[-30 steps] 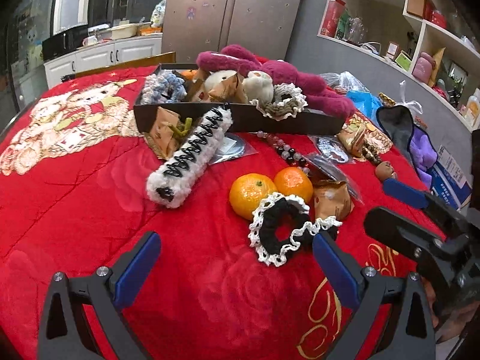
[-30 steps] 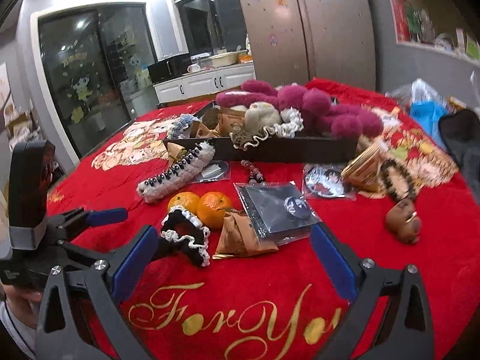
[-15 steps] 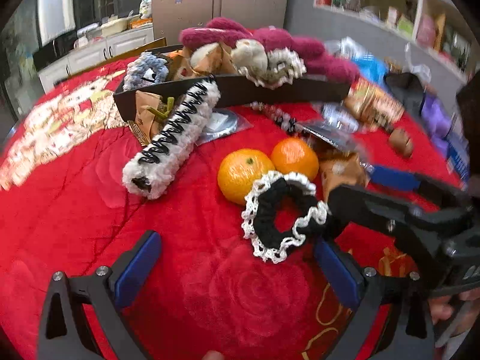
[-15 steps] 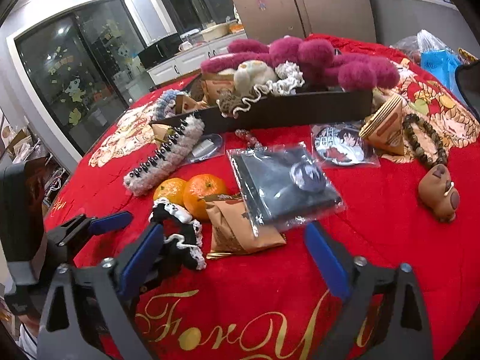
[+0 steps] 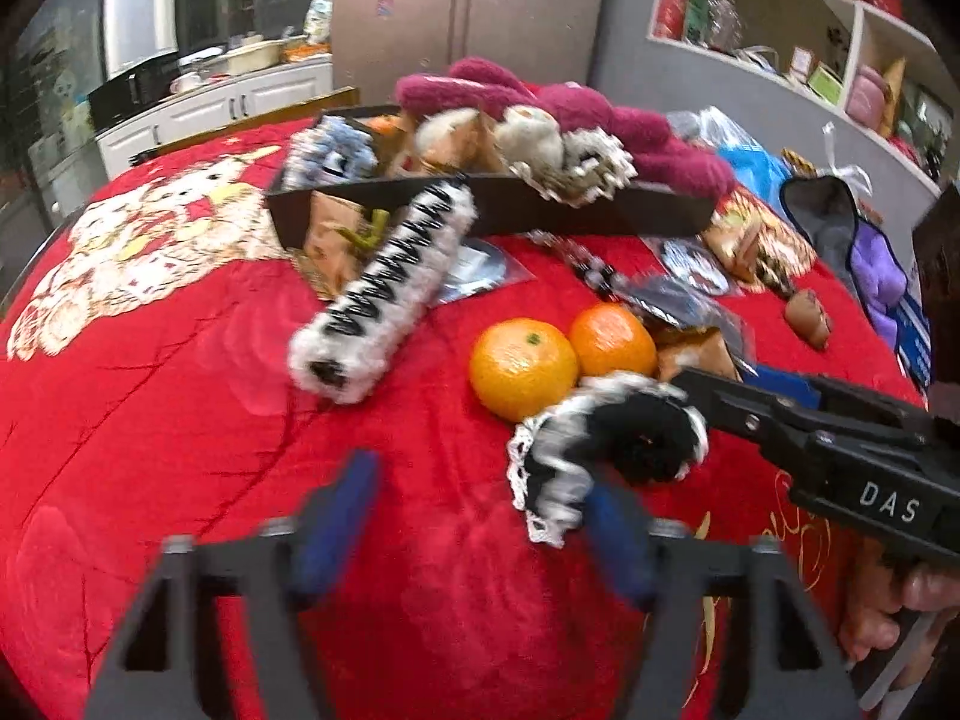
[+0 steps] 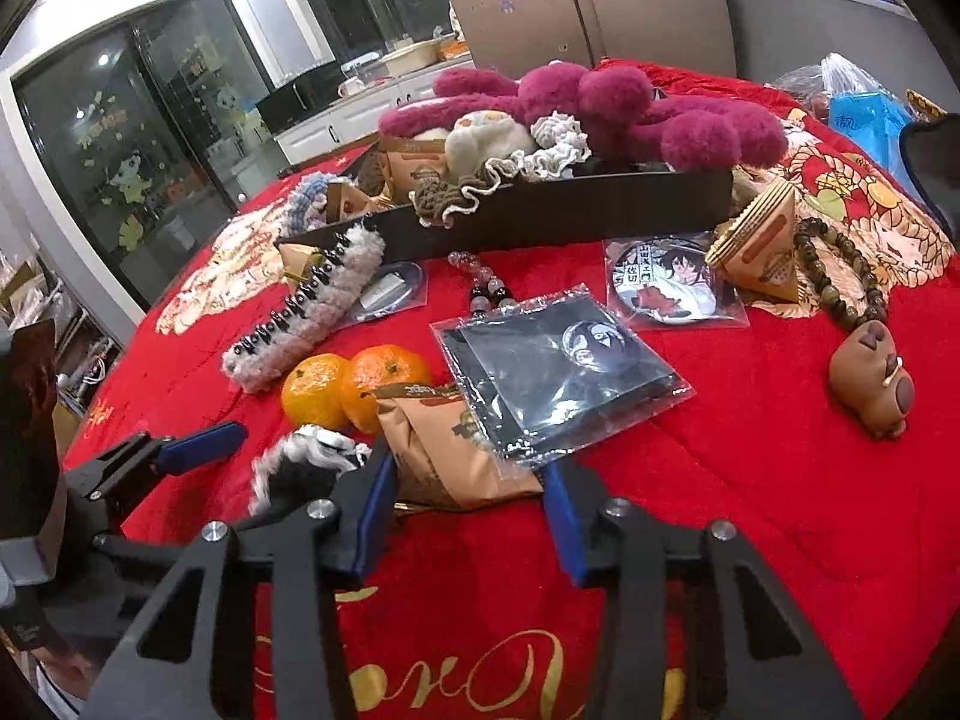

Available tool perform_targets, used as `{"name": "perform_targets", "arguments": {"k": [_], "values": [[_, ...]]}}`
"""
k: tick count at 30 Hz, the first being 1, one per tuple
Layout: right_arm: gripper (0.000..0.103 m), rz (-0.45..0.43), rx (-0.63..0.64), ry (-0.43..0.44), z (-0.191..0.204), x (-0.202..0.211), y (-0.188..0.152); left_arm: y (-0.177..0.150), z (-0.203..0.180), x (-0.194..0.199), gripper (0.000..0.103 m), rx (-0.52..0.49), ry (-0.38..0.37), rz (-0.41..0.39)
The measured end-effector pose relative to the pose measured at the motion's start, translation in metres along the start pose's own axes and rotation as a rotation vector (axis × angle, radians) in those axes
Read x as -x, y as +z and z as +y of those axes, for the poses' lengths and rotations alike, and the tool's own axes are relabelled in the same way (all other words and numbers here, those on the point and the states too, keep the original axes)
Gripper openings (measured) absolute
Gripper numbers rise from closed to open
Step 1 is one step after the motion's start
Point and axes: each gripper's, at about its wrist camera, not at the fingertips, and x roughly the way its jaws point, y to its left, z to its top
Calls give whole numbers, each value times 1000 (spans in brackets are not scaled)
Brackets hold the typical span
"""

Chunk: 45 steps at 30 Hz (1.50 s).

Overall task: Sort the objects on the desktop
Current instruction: 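Close the left tool on the black-and-white lace scrunchie, then lift the lace scrunchie with the left tool while the right tool grips a brown snack bag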

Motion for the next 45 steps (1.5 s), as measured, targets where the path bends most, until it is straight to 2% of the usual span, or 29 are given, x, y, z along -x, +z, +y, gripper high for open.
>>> {"name": "perform_targets", "arguments": {"k": [2,4,11,19,41,45], "values": [[45,-15,-3,7,0,3,0,0,2,2,28,7,14,-4],[45,-25,-7,22,1,6,-2,0,5,4,12,21,-1,-11],[45,-74,-8,71,2,18,-7,-5,6,14,9,21,-35,-41],[45,-102,29,76,11,25,-10,-6,8,22,9,34,-50,-72],[45,-149,9,79,5,35,-13,-7,0,30,10,-8,-38,-109],[45,-176,3,85,4,40,-14,-8,7,34,10,16,-48,-126]]}}
